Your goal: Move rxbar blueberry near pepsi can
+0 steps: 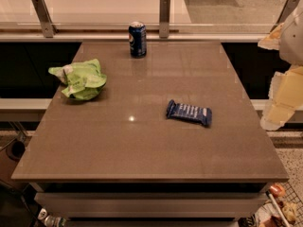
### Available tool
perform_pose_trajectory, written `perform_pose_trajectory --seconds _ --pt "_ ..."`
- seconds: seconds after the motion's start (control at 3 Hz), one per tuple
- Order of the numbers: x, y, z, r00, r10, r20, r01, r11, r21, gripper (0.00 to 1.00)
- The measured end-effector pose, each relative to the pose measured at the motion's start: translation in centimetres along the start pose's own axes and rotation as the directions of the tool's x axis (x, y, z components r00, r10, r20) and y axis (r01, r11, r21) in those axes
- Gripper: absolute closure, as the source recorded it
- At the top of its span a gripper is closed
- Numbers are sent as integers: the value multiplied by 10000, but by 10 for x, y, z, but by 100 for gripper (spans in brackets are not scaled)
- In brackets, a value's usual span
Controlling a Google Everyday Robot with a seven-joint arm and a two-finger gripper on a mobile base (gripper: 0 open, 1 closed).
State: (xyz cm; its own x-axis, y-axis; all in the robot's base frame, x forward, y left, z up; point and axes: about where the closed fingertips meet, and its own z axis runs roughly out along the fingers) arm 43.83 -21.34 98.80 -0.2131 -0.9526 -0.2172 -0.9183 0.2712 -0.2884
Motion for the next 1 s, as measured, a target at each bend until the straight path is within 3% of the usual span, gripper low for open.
perform_pose_trajectory --seconds 0.67,1.0 --pt "-2 -2 2 9997 46 247 -47 10000 9 0" --pt "-6 -9 19 9948 264 979 -242 9994 -241 0"
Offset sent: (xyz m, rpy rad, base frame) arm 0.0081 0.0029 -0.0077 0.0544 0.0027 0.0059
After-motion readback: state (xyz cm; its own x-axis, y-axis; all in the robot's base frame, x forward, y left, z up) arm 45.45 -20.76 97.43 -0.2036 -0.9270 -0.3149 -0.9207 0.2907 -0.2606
